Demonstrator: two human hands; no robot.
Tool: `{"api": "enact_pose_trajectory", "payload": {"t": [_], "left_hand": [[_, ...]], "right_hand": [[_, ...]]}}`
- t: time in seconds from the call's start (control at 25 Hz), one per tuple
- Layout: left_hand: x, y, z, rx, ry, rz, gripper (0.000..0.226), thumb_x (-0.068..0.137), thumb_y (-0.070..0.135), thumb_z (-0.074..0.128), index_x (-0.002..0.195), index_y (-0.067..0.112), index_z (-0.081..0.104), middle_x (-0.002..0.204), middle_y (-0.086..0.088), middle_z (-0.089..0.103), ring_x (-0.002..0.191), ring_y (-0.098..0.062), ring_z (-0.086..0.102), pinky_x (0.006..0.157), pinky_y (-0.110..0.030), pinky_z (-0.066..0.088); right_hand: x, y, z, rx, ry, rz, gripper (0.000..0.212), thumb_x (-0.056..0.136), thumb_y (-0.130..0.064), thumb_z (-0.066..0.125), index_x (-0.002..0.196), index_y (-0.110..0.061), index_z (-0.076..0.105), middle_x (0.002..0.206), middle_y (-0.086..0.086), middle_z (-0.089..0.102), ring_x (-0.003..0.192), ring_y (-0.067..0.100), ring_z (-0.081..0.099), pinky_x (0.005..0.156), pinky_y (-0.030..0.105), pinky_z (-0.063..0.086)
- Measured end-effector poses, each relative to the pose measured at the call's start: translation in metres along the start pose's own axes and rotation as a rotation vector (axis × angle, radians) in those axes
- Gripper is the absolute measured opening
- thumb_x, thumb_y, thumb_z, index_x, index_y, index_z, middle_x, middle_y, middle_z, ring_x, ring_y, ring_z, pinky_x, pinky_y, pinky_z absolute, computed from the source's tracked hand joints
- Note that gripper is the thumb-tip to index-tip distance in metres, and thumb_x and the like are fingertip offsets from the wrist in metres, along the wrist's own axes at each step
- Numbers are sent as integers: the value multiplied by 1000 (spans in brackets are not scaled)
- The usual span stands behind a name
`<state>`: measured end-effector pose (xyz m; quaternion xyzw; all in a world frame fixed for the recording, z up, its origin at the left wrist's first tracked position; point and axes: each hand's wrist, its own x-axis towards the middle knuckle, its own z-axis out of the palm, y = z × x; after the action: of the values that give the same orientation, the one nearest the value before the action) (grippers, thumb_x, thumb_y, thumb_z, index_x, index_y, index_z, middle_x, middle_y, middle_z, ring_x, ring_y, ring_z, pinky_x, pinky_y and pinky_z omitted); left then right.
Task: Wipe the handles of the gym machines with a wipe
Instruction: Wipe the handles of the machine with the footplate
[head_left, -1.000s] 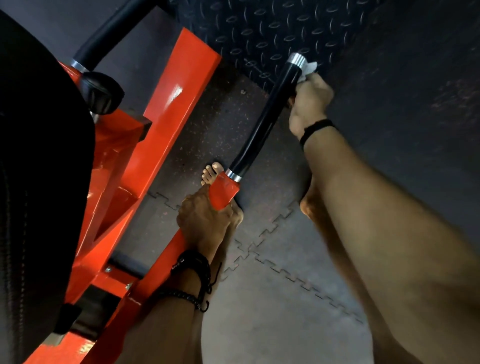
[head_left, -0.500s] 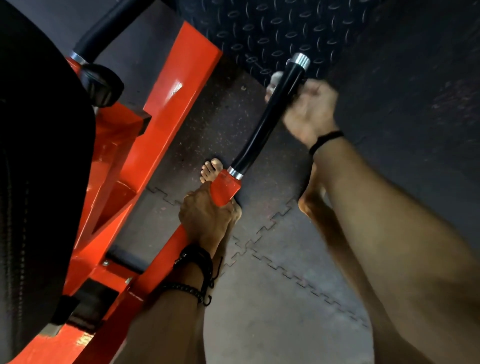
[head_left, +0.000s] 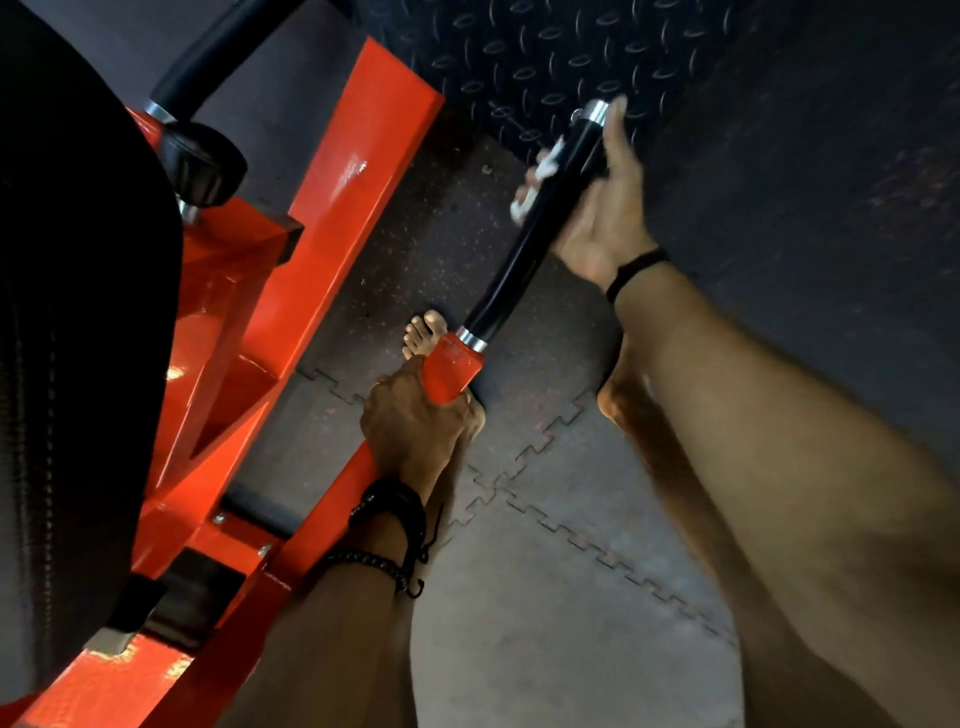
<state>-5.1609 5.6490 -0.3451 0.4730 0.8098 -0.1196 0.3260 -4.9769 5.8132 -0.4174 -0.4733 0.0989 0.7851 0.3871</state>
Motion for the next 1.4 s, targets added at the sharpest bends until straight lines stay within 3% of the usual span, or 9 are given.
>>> {"api": "enact_pose_trajectory", "payload": {"t": [0.32,0.44,0.56,0.68,0.8,0.96,1.04,1.24,1.4], "left_hand": [[1,3,1,3,-7,-10,30,74,39,80,91,19,64,87,-3,69,83,-23,65,79,-35,50],[2,5,1,12,-11,-5,32,75,38,80,94,18,63,90,-4,69,85,-23,64,81,-35,48],[2,5,0,18,-3,-15,32,76,37,80,95,17,64,92,-4,69,88,-23,64,82,-34,46],[1,4,1,-3,-15,-20,31,75,35,80,95,18,64,93,-4,69,89,-24,65,84,-36,48],[0,5,0,-18,-34,-34,32,76,33,80,98,17,64,97,-5,69,93,-25,64,86,-35,44],[-1,7,-3,-17,-21,-20,29,76,28,80,97,16,64,96,-7,69,93,-27,64,84,-34,44],[1,7,-2,0,-31,-19,34,74,30,81,100,16,64,98,-7,69,94,-26,64,87,-36,46],[3,5,2,-3,-69,-48,34,71,33,81,96,19,63,94,-4,68,89,-25,65,87,-44,53],[3,10,0,4,-76,-39,29,70,27,81,91,17,64,91,-8,69,87,-30,66,82,-38,53]], "right_hand": [[-28,85,-6,-96,64,268,44,75,-62,66,75,-19,53,70,0,45,65,15,51,79,34,51],[-21,91,1,-151,187,220,26,81,-30,80,76,-16,58,63,0,49,55,13,52,64,32,55],[-8,82,6,-218,372,41,32,76,5,78,90,-9,53,70,8,59,55,18,57,57,34,57],[-15,81,2,-610,430,-117,79,71,0,80,138,-9,40,123,14,60,108,25,63,93,35,56],[-38,96,-1,-1034,444,-383,109,75,-17,81,155,-9,8,158,15,25,143,26,31,110,22,28],[-31,71,-13,-1711,578,-867,53,81,-40,66,131,-24,57,144,10,46,132,26,38,103,40,33],[-11,33,-24,-1855,552,-989,24,87,-35,58,103,-23,70,119,4,61,116,22,45,93,36,34],[3,-2,-26,-1637,403,-893,17,94,-13,52,96,-4,67,100,17,57,88,25,57,80,23,43],[-65,97,-35,-1717,-94,-790,18,92,2,54,106,2,65,102,21,60,88,32,61,79,42,55]]}}
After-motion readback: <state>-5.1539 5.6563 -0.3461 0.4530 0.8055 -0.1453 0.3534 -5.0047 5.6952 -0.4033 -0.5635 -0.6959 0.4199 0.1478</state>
